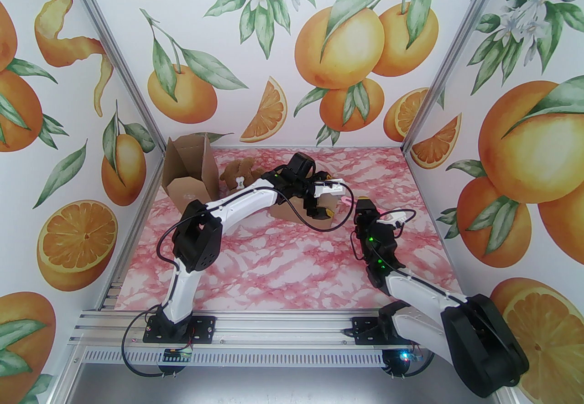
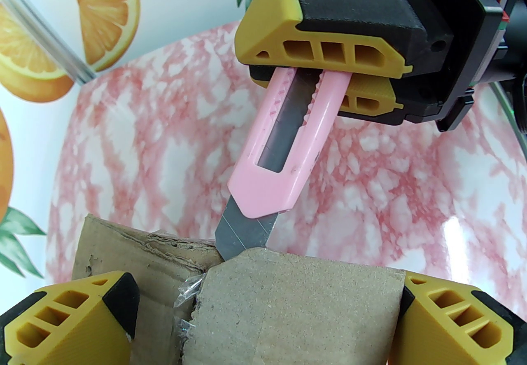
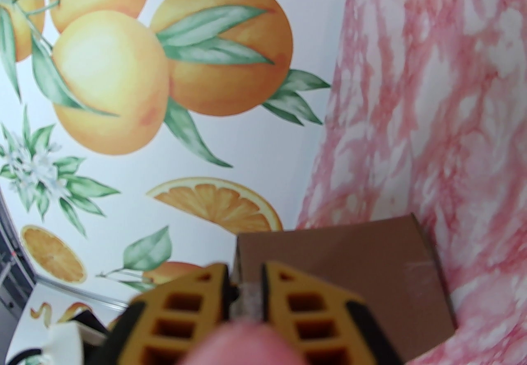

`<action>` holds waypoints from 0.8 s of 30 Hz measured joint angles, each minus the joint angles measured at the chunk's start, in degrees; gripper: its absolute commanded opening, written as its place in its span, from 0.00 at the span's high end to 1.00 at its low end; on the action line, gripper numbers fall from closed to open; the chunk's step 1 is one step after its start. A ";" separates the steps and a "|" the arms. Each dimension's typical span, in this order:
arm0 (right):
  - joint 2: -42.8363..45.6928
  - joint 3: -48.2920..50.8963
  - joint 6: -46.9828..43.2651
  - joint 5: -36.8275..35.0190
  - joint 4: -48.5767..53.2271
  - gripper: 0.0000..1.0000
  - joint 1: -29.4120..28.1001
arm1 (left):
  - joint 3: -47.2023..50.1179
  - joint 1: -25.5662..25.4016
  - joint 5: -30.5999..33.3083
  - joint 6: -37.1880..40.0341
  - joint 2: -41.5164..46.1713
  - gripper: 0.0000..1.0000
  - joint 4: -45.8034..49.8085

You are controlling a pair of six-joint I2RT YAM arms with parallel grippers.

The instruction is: Unpack the express box

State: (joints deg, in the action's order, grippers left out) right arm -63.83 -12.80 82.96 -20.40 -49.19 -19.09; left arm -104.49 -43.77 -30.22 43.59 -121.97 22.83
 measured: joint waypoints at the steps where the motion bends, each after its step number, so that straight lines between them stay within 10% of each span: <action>1: 0.04 0.00 0.20 0.33 0.17 1.00 0.00 | -0.09 0.00 0.42 -0.07 -0.04 0.00 0.00; 24: 10.78 1.18 -1.40 -0.11 8.41 1.00 2.03 | -1.36 3.91 1.40 3.04 -0.37 0.00 -0.02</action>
State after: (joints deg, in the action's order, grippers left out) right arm -53.06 -11.62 81.56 -20.51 -40.77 -17.06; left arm -105.84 -39.86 -28.82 46.63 -122.34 22.81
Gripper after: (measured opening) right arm 0.191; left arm 0.999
